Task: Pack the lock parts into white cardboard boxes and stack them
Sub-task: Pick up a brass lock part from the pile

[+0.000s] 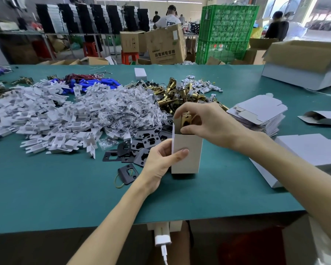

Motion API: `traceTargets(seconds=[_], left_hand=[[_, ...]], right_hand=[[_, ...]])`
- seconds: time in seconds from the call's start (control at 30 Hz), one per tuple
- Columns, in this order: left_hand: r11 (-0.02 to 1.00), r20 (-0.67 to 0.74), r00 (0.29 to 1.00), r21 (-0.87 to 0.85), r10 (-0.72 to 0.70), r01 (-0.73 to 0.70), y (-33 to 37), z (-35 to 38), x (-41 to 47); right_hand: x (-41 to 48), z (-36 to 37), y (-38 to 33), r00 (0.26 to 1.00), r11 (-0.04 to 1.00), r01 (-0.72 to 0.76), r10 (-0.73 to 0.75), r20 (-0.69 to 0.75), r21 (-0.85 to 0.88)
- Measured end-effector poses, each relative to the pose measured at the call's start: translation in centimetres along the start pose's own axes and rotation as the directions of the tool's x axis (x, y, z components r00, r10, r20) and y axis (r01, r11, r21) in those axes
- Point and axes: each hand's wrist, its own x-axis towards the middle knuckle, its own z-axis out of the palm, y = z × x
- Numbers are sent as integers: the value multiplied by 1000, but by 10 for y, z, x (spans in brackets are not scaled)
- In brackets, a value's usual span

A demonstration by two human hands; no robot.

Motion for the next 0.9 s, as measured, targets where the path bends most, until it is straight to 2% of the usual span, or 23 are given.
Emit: traceTargets(seconds=[0.27, 0.47, 0.6, 0.73, 0.8, 0.9], left_hand=[[1000, 6, 1000, -5, 9, -9, -2, -1, 1], [1000, 10, 1000, -5, 3, -3, -1, -2, 0], [1000, -6, 1000, 17, 1, -1, -1, -3, 0], [1000, -6, 1000, 20, -12, 13, -2, -2, -1], [1000, -8, 1000, 27, -11, 11, -1, -2, 0], [987, -60, 998, 161, 2, 8, -4, -2, 0]], right_hand=[[7, 10, -7, 996, 997, -48, 53, 75, -64], [5, 18, -10, 991, 972, 8, 24, 133, -234], [4, 19, -14, 997, 949, 28, -6, 71, -314], [7, 21, -19, 1000, 952, -21, 26, 11, -305], [8, 30, -30, 998, 954, -3, -14, -54, -299], [16, 54, -53, 992, 966, 73, -97, -82, -250]])
